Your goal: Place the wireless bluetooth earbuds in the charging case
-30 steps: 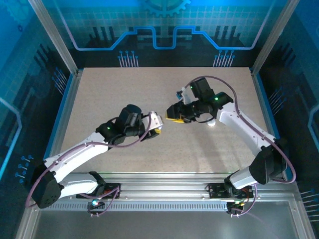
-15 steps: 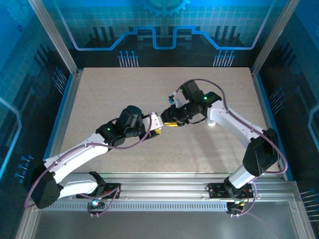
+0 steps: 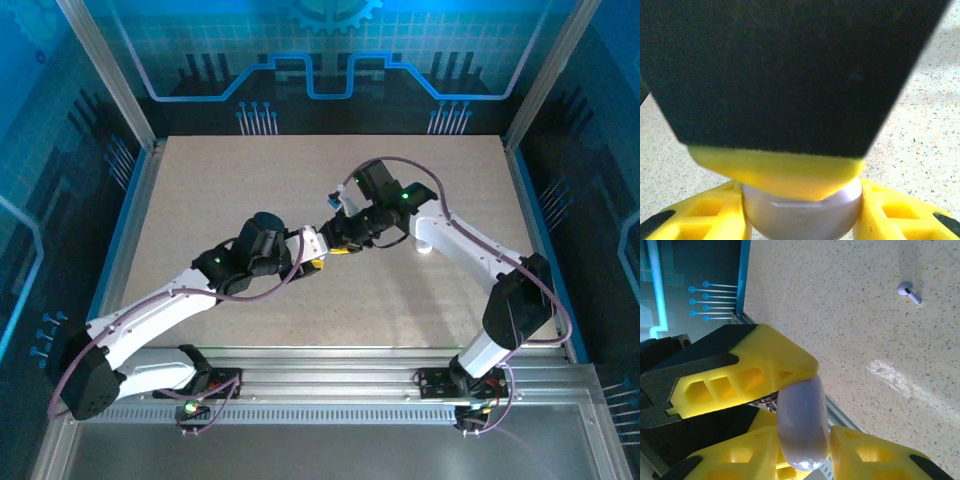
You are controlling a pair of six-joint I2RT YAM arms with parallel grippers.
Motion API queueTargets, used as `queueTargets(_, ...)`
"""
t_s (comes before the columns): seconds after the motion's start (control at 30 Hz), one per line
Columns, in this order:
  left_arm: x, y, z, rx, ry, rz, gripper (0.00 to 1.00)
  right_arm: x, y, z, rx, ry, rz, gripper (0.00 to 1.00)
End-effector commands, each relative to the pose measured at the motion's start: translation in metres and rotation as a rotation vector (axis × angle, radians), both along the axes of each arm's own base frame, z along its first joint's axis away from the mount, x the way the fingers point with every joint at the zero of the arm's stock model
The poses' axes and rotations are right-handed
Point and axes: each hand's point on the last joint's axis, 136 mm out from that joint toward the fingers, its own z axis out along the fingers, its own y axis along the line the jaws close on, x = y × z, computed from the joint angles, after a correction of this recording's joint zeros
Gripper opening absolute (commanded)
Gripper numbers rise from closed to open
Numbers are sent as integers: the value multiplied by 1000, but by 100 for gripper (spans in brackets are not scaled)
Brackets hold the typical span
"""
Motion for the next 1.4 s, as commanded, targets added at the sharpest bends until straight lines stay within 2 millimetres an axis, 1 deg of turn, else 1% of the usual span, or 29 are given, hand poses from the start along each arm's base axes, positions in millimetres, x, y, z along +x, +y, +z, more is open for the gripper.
queueTargets(0.0,-1,-3,15,-42,-41,-8,41,-6,9,6,30,-6,56,32)
queueTargets(0.13,-2,-4,17,-49,-40,-13,41,-6,12,9,48,-22,69,31)
queueTargets(0.37,-3,-5,21,-66,-40,-13,41,-6,13,8,51,-26,81,27)
queueTargets(0.6,-4,-4,21,-68,-37,-9,43,-7,12,14,56,-66,90,24)
queueTargets(0.73,-3,-4,21,-71,-40,-1,49,-8,10,13,51,-87,92,23)
queueTargets(0.77,-3,-4,21,-72,-38,1,51,-8,10,13,51,-91,92,23)
queueTargets(0.83,-2,-3,21,-74,-39,10,60,-8,10,14,55,-105,93,23)
queueTargets(0.93,-2,-3,21,-81,-35,18,65,-7,10,15,54,-131,93,23)
queueTargets(1.17,0,-2,20,-102,-4,50,71,-1,8,15,42,-189,92,23)
queueTargets(1.27,1,1,22,-113,3,71,73,3,5,14,32,-210,83,23)
queueTargets(1.3,2,3,24,-124,8,79,75,4,4,13,30,-217,81,23)
queueTargets(1.37,3,7,26,-141,24,94,76,6,3,13,28,-228,74,23)
